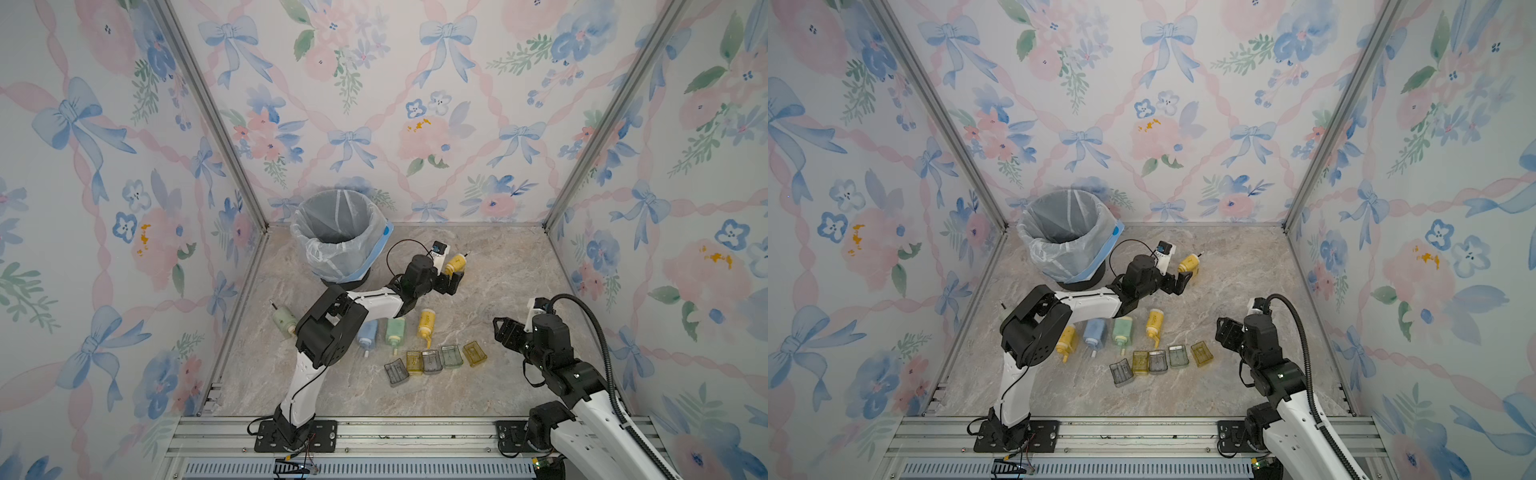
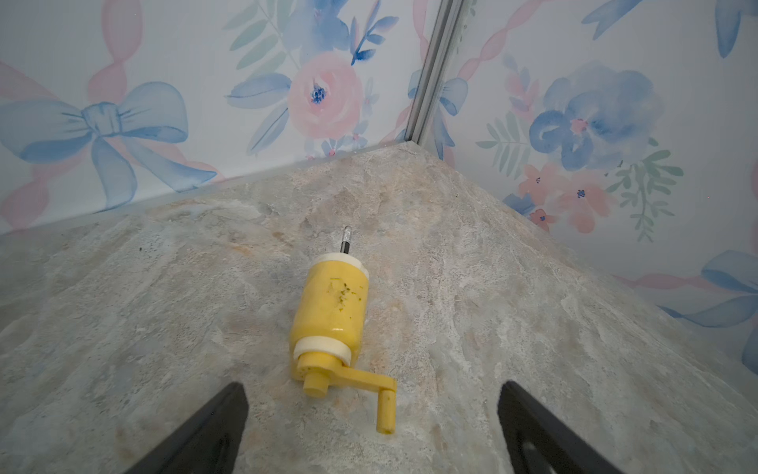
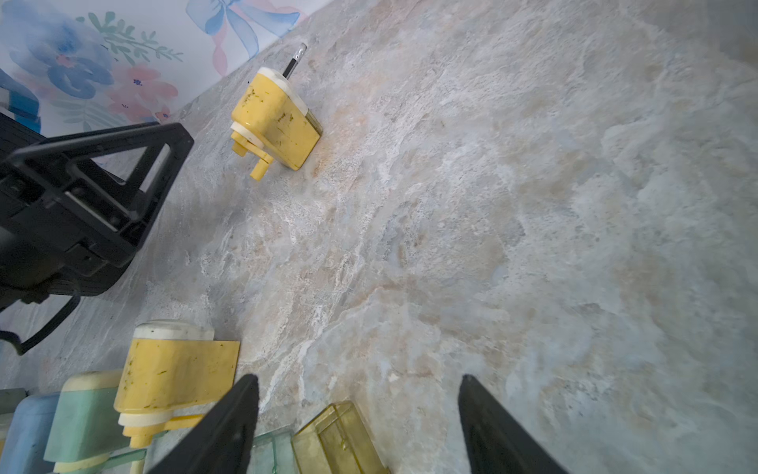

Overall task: Take out the pencil sharpener tray and clean the shavings
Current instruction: Pick up the pencil sharpener from the center of the board.

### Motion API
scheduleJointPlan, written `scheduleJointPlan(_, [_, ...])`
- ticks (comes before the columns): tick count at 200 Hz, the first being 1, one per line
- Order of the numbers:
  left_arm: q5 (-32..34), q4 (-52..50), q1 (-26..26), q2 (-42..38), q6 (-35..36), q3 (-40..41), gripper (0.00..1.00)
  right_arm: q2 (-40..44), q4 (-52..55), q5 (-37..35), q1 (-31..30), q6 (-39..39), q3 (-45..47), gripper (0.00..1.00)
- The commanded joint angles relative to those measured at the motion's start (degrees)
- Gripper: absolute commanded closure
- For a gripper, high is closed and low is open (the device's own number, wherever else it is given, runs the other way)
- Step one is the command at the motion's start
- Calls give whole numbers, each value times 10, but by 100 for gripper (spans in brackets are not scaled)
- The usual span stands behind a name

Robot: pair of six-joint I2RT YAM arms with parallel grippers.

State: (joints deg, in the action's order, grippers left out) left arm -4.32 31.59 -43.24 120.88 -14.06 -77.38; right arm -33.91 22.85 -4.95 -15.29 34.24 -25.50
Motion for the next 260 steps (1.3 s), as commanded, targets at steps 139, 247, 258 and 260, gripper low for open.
scheduleJointPlan(139, [-32, -3, 18, 149, -17, -141, 3, 26, 53, 37, 64, -22, -20, 23])
scheduleJointPlan(247, [-59, -43, 22, 219, -72, -236, 9, 22, 54, 54, 99, -33, -25, 23])
scheduleJointPlan(258, [-54, -47, 23, 221, -74, -238, 11, 21, 53, 57, 103, -33, -25, 23])
scheduleJointPlan(260, [-53, -48, 23, 221, -75, -239, 11, 22, 53, 57, 103, -33, -25, 23])
